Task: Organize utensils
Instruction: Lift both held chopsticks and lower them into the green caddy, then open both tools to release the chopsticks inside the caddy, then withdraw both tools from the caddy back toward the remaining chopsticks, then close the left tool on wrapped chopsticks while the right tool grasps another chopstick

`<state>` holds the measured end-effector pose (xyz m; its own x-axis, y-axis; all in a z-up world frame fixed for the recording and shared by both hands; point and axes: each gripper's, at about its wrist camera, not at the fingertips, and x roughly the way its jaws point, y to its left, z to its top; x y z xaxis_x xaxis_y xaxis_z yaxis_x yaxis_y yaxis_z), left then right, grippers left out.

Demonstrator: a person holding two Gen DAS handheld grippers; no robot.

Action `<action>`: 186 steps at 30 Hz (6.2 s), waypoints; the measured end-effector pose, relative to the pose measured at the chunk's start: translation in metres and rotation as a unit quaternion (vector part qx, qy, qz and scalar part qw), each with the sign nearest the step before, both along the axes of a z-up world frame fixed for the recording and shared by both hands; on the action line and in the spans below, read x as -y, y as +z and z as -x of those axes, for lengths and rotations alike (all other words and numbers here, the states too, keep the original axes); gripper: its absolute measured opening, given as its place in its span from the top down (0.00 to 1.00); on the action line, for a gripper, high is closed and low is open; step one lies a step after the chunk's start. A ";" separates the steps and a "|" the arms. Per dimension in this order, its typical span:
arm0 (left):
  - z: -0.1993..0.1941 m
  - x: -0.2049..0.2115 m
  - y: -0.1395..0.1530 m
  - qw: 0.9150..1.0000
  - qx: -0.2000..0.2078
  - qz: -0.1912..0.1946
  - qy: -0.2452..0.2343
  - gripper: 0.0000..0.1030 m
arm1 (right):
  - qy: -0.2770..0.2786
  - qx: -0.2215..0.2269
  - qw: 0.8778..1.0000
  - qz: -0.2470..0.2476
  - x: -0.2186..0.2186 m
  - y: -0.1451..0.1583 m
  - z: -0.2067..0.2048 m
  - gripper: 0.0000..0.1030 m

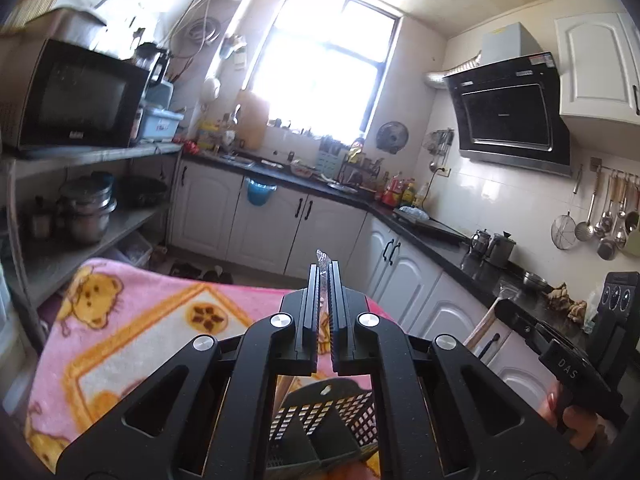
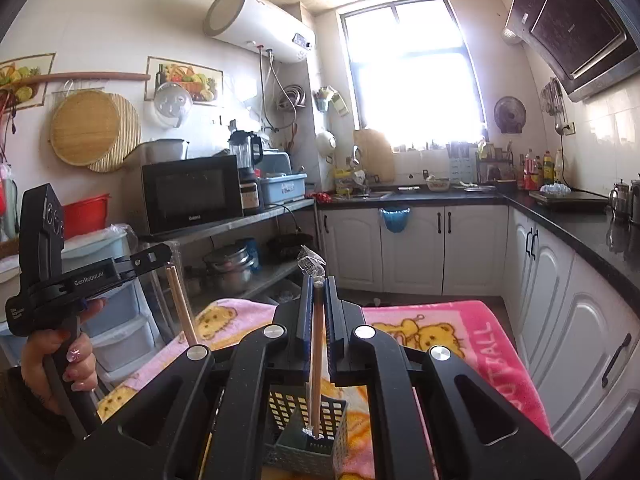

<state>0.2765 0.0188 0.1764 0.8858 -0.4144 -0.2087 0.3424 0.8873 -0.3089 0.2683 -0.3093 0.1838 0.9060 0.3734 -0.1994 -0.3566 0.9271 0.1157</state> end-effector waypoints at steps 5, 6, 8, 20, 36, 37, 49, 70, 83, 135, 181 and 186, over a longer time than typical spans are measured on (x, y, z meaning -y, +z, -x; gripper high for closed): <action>-0.009 -0.004 -0.021 1.000 -0.021 0.011 0.003 0.98 | -0.006 -0.021 1.000 -0.003 -0.002 -0.021 -0.009 0.94; -0.010 -0.003 -0.025 1.000 -0.024 0.012 0.003 0.98 | -0.005 -0.025 1.000 -0.003 -0.003 -0.024 -0.010 0.94; -0.010 -0.003 -0.031 0.999 -0.029 0.012 0.003 0.98 | -0.005 -0.031 0.999 -0.003 -0.005 -0.030 -0.011 0.94; -0.009 -0.006 -0.057 0.998 -0.060 0.013 0.000 0.98 | -0.005 -0.070 0.997 -0.018 -0.004 -0.055 -0.012 0.92; 0.012 -0.016 -0.071 0.996 -0.089 0.016 0.005 0.55 | -0.006 -0.103 0.994 -0.019 0.000 -0.071 -0.001 0.67; 0.013 -0.017 -0.071 0.996 -0.089 0.016 0.005 0.50 | -0.006 -0.104 0.994 -0.019 0.000 -0.072 0.000 0.66; 0.033 -0.026 -0.076 0.996 -0.086 0.013 0.026 0.10 | 0.002 -0.102 0.995 0.000 -0.005 -0.074 0.015 0.46; 0.067 -0.036 -0.099 0.993 -0.103 -0.006 0.048 0.10 | 0.039 -0.125 0.990 0.055 -0.029 -0.099 0.049 0.39; 0.078 -0.028 -0.128 0.988 -0.148 -0.015 0.037 0.10 | 0.061 -0.165 0.981 0.085 -0.037 -0.125 0.069 0.39; 0.063 0.014 -0.221 0.950 -0.293 -0.106 -0.014 0.67 | 0.064 -0.315 0.943 0.083 -0.021 -0.206 0.060 0.42; 0.052 0.008 -0.228 0.942 -0.319 -0.081 -0.066 0.84 | 0.036 -0.337 0.940 -0.032 0.022 -0.194 0.024 0.94; 0.047 0.018 -0.230 0.939 -0.322 -0.096 -0.071 0.81 | 0.042 -0.313 0.948 -0.030 0.020 -0.176 0.023 0.94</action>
